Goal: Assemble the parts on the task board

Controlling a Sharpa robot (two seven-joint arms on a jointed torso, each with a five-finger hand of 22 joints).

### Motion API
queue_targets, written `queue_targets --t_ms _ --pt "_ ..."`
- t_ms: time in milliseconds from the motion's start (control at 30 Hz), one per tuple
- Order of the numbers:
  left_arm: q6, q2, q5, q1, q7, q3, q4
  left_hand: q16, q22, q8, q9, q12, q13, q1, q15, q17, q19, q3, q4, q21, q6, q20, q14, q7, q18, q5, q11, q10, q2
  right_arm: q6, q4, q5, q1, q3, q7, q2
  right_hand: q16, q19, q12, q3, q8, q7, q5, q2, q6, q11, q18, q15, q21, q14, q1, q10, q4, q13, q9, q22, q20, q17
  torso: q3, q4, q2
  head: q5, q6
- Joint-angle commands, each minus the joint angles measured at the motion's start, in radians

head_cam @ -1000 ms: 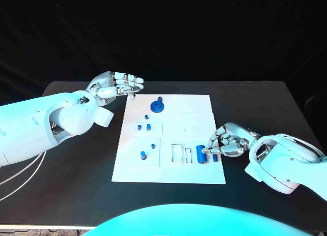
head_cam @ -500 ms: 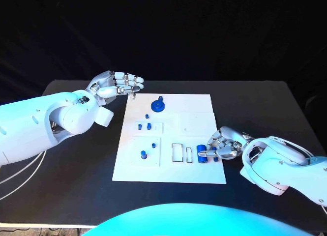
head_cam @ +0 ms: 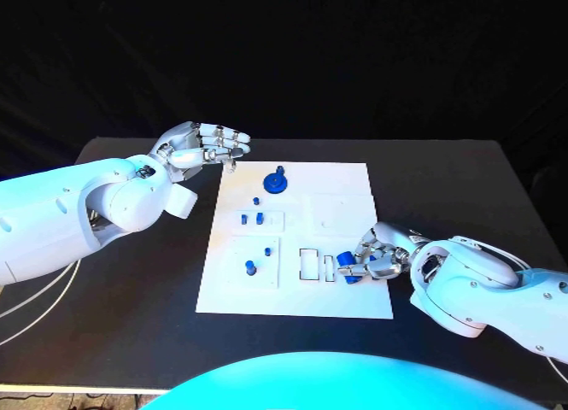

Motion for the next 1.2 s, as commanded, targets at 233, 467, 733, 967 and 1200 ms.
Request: queue_targets --t_ms 233,467,733,967,1200 --pt "0.018 -0.001 0.007 0.000 0.004 0.001 0.004 -0.003 0.001 -0.001 -0.001 0.005 -0.001 -0.007 0.001 -0.001 -0.008 0.000 -0.007 0.005 0.006 0.001 0.000 0.001 0.015 0.002 0.001 -0.004 0.000 -0.010 0.001 -0.018 -0.018 -0.014 -0.054 0.007 0.003 0.105 0.004 0.104 0.031 -0.021 0.060 0.028 0.027 -0.027 -0.014 -0.025 0.004 0.104 0.103 0.106 -0.001 0.263 0.011 0.264 -0.021 0.263 -0.0002 0.0003 -0.001 0.000 0.003" --pt "0.018 -0.001 0.008 0.000 0.004 0.001 0.002 -0.003 0.001 -0.001 -0.001 0.005 -0.001 -0.007 0.001 -0.001 -0.008 0.000 -0.007 0.005 0.006 0.001 0.000 0.001 0.015 0.002 0.001 -0.004 0.000 -0.107 0.024 0.073 -0.011 -0.011 -0.021 -0.002 0.003 0.105 0.004 0.165 0.042 -0.030 0.103 0.030 0.035 -0.035 -0.014 -0.032 0.004 0.104 0.117 0.106 -0.002 0.263 0.012 0.264 -0.027 0.263 -0.0002 0.0000 -0.001 0.002 0.005" --pt "0.019 0.000 0.010 0.000 0.005 0.001 -0.001 -0.003 0.000 0.001 -0.001 0.008 -0.002 -0.010 0.001 -0.001 -0.009 0.002 -0.007 0.004 0.010 0.001 -0.001 0.000 0.015 0.002 0.001 -0.006 0.003 -0.160 0.061 0.179 0.025 -0.008 0.026 -0.008 0.003 0.105 0.004 0.188 0.049 -0.030 0.103 0.026 0.038 -0.035 -0.014 -0.032 0.004 0.104 0.058 0.106 -0.001 0.263 0.013 0.264 -0.029 0.263 -0.0013 -0.0012 -0.001 0.003 0.010" --pt "0.019 0.001 0.012 0.000 0.005 0.001 -0.001 -0.003 0.000 0.001 -0.001 0.008 -0.002 -0.010 0.001 -0.001 -0.009 0.002 -0.007 0.004 0.010 0.001 -0.001 0.000 0.015 0.002 0.001 -0.006 0.003 -0.128 0.060 0.240 0.034 -0.007 0.031 0.022 0.003 0.105 0.004 0.198 0.052 -0.030 0.107 0.021 0.039 -0.035 -0.014 -0.032 0.004 0.104 0.030 0.106 -0.001 0.263 0.014 0.264 -0.029 0.263 -0.0002 0.0001 -0.001 0.006 0.008" --pt "0.021 0.002 0.013 0.000 0.004 0.001 0.000 -0.003 0.000 0.001 -0.001 0.008 -0.002 -0.012 0.001 -0.001 -0.009 0.001 -0.006 0.004 0.011 0.001 -0.001 0.000 0.015 0.002 0.001 -0.006 0.004 -0.076 0.031 0.268 0.033 -0.009 0.017 0.083 0.003 0.105 0.004 0.206 0.056 -0.028 0.094 0.022 0.038 -0.034 -0.014 -0.031 0.004 0.104 -0.014 0.106 -0.001 0.263 0.014 0.264 -0.028 0.263 0.0001 0.0018 0.001 0.006 0.003"
